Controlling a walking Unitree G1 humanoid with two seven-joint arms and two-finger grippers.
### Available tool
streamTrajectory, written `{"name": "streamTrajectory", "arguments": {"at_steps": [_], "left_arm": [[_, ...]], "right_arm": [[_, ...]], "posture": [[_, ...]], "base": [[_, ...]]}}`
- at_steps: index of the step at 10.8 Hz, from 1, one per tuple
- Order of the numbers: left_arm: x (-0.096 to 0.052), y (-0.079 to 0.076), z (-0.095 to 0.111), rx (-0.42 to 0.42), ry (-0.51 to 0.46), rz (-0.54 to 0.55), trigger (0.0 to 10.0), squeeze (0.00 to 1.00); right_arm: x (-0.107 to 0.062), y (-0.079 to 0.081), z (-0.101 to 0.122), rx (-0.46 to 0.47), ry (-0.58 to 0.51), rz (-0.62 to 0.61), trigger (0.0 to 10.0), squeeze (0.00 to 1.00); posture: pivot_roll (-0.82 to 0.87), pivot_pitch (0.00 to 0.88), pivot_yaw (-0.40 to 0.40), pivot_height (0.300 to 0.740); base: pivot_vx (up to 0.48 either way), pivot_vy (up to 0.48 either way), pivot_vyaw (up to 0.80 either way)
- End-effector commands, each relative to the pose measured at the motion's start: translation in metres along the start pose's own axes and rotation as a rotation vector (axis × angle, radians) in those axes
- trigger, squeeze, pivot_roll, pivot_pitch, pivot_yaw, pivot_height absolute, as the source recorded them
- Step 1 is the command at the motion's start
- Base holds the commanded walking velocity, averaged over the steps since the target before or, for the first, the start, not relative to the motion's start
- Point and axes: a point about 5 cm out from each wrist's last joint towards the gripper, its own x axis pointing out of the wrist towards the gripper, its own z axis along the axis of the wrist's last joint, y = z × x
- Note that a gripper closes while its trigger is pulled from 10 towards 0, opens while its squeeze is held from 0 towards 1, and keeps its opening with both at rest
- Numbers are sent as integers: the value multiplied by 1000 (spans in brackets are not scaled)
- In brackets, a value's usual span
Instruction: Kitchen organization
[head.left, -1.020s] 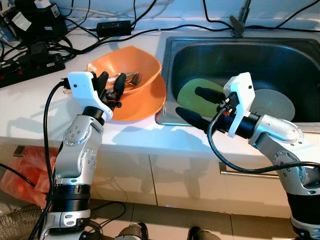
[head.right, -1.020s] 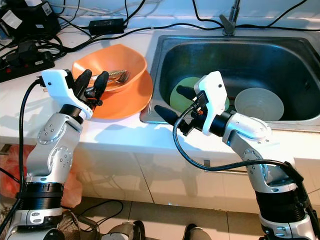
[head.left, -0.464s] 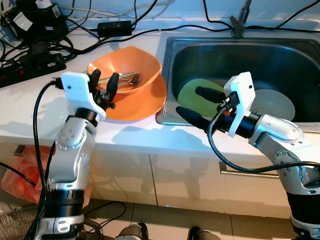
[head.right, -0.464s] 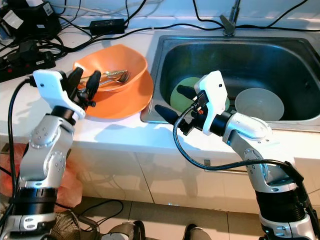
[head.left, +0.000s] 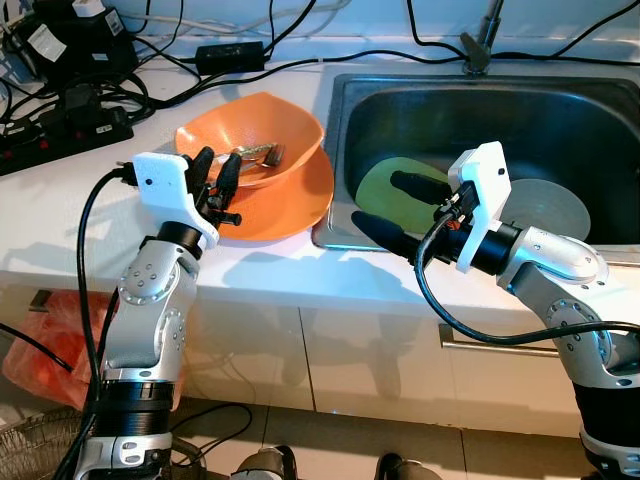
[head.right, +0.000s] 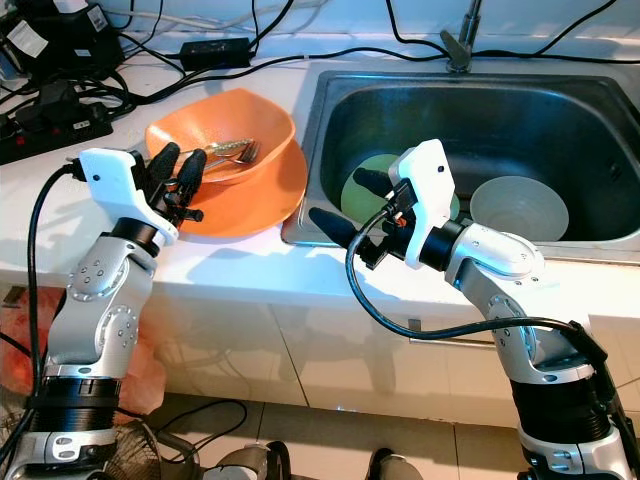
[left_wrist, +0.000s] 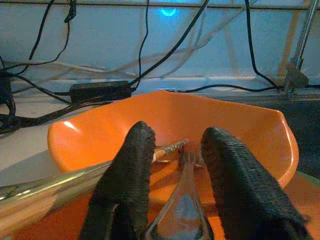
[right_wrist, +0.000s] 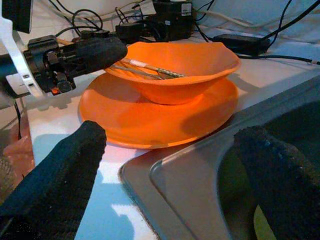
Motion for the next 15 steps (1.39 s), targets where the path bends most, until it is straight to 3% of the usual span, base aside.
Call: {"name": "streamTrajectory", "arguments": {"at_steps": [1,2,6,11,15], "left_arm": [[-1,3,-6,-14,26,10,2863,0],[1,5,-5,-22,19,13,0,0],[7,6,6,-37,-21,14,0,0],[28,-6,34,-224,-2,-47,0,0],[33,-3,39,-295,63,-42,0,0]], "right_arm": [[0,-2,5,-12,-17,-9,10000,0],[0,-2,5,-12,-18,-10,10000,0],[0,-3,5,-12,-20,-16,10000,0],[1,-4,6,-16,-22,-16,10000,0],[2,-3,7,-15,-24,-16,10000,0]], "posture": [[21,128,88,740],[22,129,89,740],[22,128,88,740],[24,127,86,740],[25,130,87,740]], "base": [[0,0,0],[0,0,0],[0,0,0],[0,0,0],[0,0,0]]}}
